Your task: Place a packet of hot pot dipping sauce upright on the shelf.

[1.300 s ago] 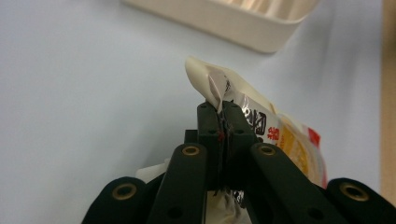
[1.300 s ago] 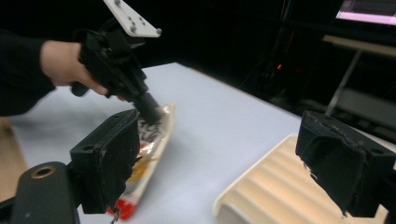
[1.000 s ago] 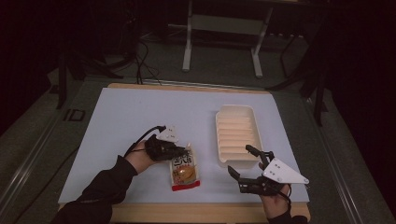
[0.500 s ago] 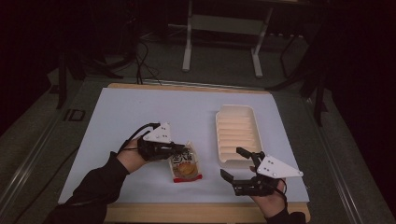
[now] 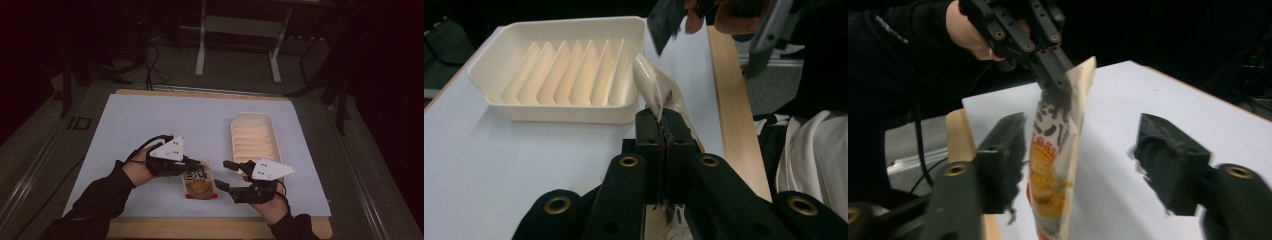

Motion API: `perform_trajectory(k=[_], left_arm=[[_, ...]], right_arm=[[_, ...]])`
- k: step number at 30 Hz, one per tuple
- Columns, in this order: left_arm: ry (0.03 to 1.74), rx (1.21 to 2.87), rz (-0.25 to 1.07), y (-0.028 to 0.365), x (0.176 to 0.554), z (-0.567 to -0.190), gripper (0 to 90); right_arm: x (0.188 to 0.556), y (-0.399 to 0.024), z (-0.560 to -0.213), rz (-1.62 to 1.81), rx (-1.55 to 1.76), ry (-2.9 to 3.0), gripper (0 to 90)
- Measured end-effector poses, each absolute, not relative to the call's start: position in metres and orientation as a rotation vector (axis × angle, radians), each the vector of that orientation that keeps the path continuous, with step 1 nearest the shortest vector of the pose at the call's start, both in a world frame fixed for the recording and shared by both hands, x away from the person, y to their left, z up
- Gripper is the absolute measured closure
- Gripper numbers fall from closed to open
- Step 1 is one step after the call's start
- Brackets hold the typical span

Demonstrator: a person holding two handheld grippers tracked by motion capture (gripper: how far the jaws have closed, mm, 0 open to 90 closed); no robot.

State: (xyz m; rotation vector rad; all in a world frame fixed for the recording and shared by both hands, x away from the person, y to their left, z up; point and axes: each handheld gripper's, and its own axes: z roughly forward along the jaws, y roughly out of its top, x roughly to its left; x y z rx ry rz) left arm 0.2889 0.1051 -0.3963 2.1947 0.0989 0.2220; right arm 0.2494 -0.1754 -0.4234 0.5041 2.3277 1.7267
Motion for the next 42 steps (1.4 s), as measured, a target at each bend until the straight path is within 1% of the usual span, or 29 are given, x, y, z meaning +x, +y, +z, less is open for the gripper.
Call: perform_trajectory(k=[5, 7, 8, 10, 11, 14, 16, 18, 19, 21, 26, 29, 31, 33, 34, 35, 36, 37, 40, 41, 42], left_arm=[[0.096, 2.202, 0.221, 0.102, 0.288, -0.395, 88.3], [0.106, 2.2, 0.231, 0.099, 0.287, -0.393, 88.2], [0.104, 2.195, 0.231, 0.099, 0.287, -0.392, 88.2], [0.11, 2.194, 0.235, 0.097, 0.288, -0.392, 88.1], [0.111, 2.197, 0.236, 0.097, 0.288, -0.391, 88.2], [0.112, 2.198, 0.236, 0.093, 0.288, -0.389, 88.1], [0.108, 2.195, 0.237, 0.092, 0.288, -0.389, 88.1], [0.116, 2.198, 0.227, 0.087, 0.289, -0.388, 88.1], [0.118, 2.204, 0.225, 0.086, 0.289, -0.388, 88.0], [0.116, 2.203, 0.238, 0.084, 0.29, -0.387, 87.8], [0.127, 2.163, 0.2, 0.086, 0.291, -0.386, 85.2], [0.141, 2.131, 0.211, 0.088, 0.29, -0.385, 81.0], [0.158, 2.108, 0.217, 0.091, 0.288, -0.383, 74.9], [0.177, 2.08, 0.22, 0.095, 0.288, -0.38, 70.6], [0.177, 2.08, 0.22, 0.095, 0.288, -0.38, 66.6], [0.199, 2.044, 0.199, 0.1, 0.287, -0.375, 66.6], [0.21, 2.025, 0.201, 0.102, 0.286, -0.373, 63.3], [0.22, 2.004, 0.192, 0.104, 0.286, -0.371, 58.1], [0.238, 1.953, 0.177, 0.114, 0.283, -0.368, 52.5], [0.252, 1.936, 0.175, 0.118, 0.283, -0.368, 52.0], [0.276, 1.921, 0.174, 0.121, 0.282, -0.368, 48.7]], right_arm=[[0.254, -0.168, -0.426, 1.729, 0.538, 2.384, 38.6], [0.261, -0.16, -0.432, 1.696, 0.585, 2.448, 53.6], [0.262, -0.159, -0.433, 1.676, 0.593, 2.469, 56.8], [0.264, -0.158, -0.434, 1.658, 0.6, 2.482, 58.4], [0.265, -0.157, -0.434, 1.653, 0.608, 2.506, 64.5], [0.269, -0.156, -0.434, 1.626, 0.612, 2.528, 71.3], [0.27, -0.156, -0.434, 1.613, 0.618, 2.535, 71.6], [0.276, -0.156, -0.432, 1.603, 0.653, 2.549, 76.9], [0.277, -0.155, -0.432, 1.601, 0.644, 2.553, 81.6], [0.278, -0.154, -0.431, 1.581, 0.625, 2.565, 86.1], [0.279, -0.157, -0.428, 1.606, 0.628, 2.563, 88.9], [0.279, -0.16, -0.425, 1.615, 0.637, 2.556, 89.1], [0.279, -0.162, -0.423, 1.616, 0.631, 2.55, 89.2], [0.28, -0.165, -0.421, 1.621, 0.641, 2.541, 89.3], [0.28, -0.165, -0.421, 1.621, 0.641, 2.541, 89.3], [0.28, -0.167, -0.42, 1.623, 0.639, 2.537, 89.3], [0.281, -0.17, -0.417, 1.631, 0.644, 2.516, 89.4], [0.281, -0.172, -0.416, 1.634, 0.645, 2.508, 89.4], [0.282, -0.176, -0.411, 1.648, 0.647, 2.484, 89.4], [0.282, -0.178, -0.41, 1.648, 0.647, 2.479, 89.5], [0.282, -0.18, -0.408, 1.646, 0.647, 2.473, 89.5]])
